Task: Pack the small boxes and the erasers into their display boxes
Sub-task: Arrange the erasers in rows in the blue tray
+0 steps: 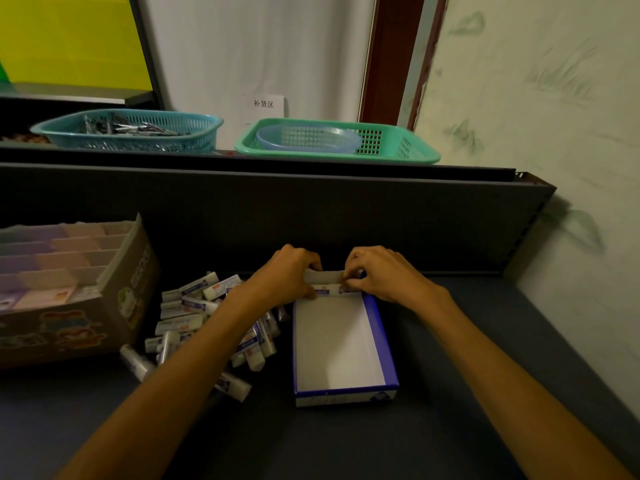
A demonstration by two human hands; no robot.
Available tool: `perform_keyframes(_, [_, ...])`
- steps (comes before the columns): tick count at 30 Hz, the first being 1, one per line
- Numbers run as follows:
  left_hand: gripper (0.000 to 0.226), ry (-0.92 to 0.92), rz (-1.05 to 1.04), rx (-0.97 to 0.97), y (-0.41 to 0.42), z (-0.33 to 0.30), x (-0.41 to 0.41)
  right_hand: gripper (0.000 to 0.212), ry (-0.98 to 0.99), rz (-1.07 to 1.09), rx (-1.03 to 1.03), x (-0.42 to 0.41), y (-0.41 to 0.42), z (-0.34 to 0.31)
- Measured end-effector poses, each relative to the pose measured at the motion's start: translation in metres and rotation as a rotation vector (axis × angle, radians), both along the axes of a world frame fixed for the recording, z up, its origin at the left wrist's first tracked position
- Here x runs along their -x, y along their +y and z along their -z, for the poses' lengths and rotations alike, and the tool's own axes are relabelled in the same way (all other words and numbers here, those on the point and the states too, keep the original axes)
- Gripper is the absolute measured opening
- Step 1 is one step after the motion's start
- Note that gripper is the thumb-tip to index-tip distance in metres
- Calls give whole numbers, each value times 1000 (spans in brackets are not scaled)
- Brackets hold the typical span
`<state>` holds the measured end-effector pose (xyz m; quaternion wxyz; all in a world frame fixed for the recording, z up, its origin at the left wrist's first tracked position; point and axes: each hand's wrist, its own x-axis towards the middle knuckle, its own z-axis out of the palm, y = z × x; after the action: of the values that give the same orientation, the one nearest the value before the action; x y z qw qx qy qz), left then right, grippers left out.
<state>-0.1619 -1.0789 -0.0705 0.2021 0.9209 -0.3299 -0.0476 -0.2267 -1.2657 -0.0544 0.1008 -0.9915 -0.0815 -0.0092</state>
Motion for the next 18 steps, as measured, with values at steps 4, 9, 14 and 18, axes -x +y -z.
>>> perform_keyframes(4, [42,16,-4,-5,0,0,-1,24,-7,-15,-45,1,2,0])
perform_keyframes(9, [40,26,4,-2,0,0,-2,45,148,71,-188,-6,-4,2])
perform_keyframes(14, [39,11,3,5,0,2,-2,27,179,77,-121,-13,0,2])
perform_keyframes(18, [38,21,6,0,0,2,-2,28,206,69,-150,-10,-2,-2])
